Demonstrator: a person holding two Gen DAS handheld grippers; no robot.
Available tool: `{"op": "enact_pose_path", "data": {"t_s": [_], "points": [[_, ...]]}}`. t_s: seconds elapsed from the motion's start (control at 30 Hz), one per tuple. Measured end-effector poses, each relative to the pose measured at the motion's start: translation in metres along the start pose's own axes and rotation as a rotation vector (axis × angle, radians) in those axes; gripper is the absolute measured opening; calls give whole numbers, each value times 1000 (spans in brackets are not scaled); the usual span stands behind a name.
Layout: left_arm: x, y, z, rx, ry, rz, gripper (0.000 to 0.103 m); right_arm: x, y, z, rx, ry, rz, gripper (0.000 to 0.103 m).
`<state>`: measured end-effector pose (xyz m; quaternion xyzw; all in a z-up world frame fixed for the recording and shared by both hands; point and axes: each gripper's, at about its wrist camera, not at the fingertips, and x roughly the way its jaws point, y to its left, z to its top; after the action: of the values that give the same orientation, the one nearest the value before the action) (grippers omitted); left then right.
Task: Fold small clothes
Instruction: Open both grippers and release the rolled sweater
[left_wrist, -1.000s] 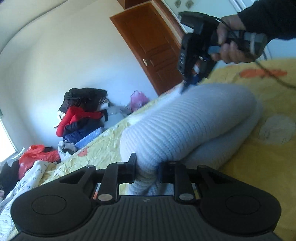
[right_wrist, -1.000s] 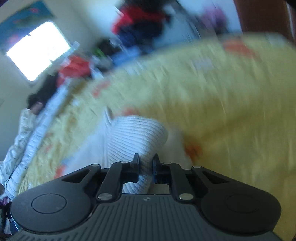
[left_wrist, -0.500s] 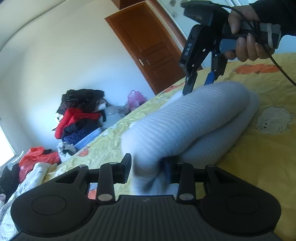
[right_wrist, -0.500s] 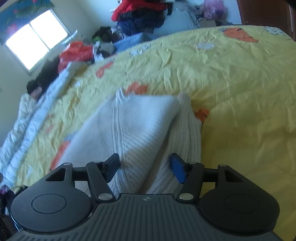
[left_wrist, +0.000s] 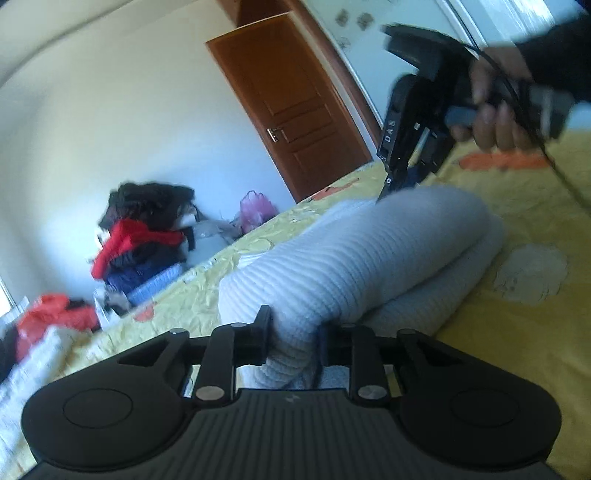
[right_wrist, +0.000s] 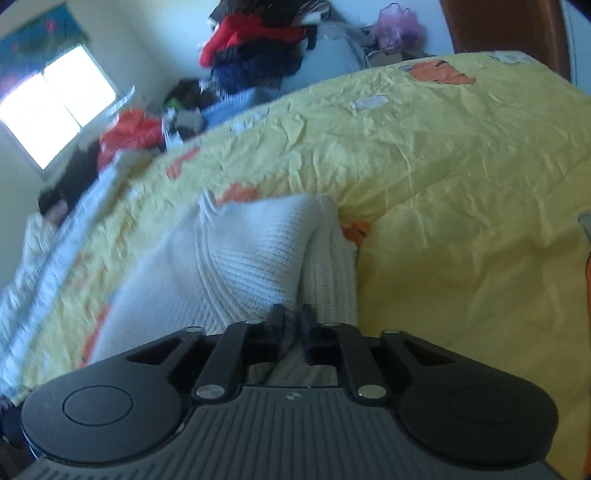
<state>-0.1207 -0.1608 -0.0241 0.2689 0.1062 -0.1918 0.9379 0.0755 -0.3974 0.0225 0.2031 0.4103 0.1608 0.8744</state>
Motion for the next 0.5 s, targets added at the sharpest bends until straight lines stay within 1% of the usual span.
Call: {"op": "enact_pose_path", "data": {"t_s": [0.03, 0.07, 0.1, 0.13, 0.17, 0.2, 0.27, 0.33, 0.37, 0.4, 0.43, 0.47, 0.5], "points": [[-5, 8, 0, -22, 5, -20, 31, -3, -1, 0, 27, -5, 25, 54], [-11, 17, -2, -42, 10, -42, 36, -8, -3, 1, 58, -15, 60, 78], [-17, 26, -3, -68, 15, -59, 54, -14, -5, 1, 84, -37, 70, 92], [-24, 39, -5, -108, 19, -80, 76, -21, -6, 1, 95, -74, 77, 92], [-29, 51, -7, -148, 17, -100, 85, -27, -8, 1, 88, -102, 85, 91], [-35, 65, -9, -199, 11, -112, 94, -29, -11, 2, 87, -105, 90, 92], [-37, 96, -13, -338, 22, -133, 93, -25, -23, 3, 118, -84, 72, 92], [-21, 131, -19, -542, 82, -174, 93, -14, -35, 2, 145, -42, 37, 91], [-6, 150, -26, -679, 123, -207, 93, -7, -40, 0, 157, -19, 29, 91], [14, 167, -36, -839, 177, -261, 92, 0, -43, -2, 171, 0, 42, 91], [35, 179, -46, -976, 223, -321, 92, 7, -45, -4, 189, 20, 67, 91], [52, 185, -53, -1065, 249, -367, 92, 14, -45, -5, 212, 38, 98, 91], [68, 187, -57, -1124, 263, -408, 92, 20, -45, -5, 229, 51, 123, 91]]}}
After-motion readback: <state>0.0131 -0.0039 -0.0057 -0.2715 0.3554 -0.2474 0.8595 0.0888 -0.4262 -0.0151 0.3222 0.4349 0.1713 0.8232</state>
